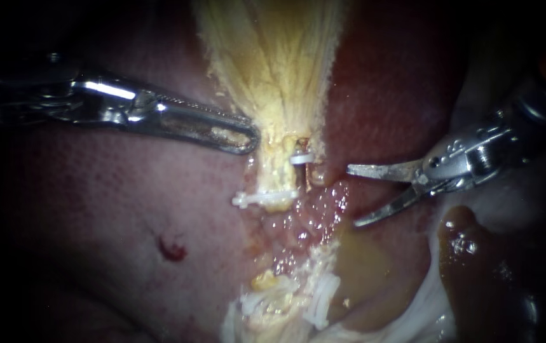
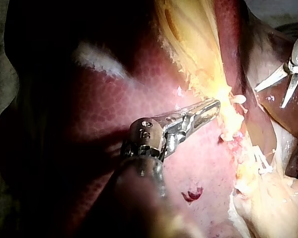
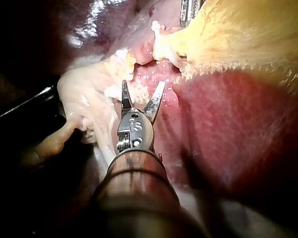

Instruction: Go back from the cut right tube

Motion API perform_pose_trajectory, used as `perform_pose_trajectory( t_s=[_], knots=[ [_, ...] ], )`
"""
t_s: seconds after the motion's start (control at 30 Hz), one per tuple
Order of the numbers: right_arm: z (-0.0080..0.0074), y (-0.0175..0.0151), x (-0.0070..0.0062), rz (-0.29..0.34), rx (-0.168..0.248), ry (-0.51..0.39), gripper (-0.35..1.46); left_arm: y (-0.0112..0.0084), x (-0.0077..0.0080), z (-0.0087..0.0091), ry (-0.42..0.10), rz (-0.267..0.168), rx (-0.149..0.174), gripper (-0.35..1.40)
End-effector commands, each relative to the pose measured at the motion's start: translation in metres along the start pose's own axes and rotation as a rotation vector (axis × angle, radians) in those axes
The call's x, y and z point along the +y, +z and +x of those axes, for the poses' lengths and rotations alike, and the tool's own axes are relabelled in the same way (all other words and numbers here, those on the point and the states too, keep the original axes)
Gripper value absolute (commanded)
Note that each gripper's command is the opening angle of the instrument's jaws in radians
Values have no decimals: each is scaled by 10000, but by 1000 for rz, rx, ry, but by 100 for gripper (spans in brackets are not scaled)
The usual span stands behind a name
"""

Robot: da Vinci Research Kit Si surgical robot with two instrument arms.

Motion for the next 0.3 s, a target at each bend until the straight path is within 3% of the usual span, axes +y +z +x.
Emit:
perform_pose_trajectory(
  t_s=[0.03,0.3],
  knots=[
    [0,0,0,0,0,0,145,0,0,0,1,-1,-1,-35],
    [0,0,1,0,-3,1,145,0,0,0,1,0,0,-35]
  ],
)
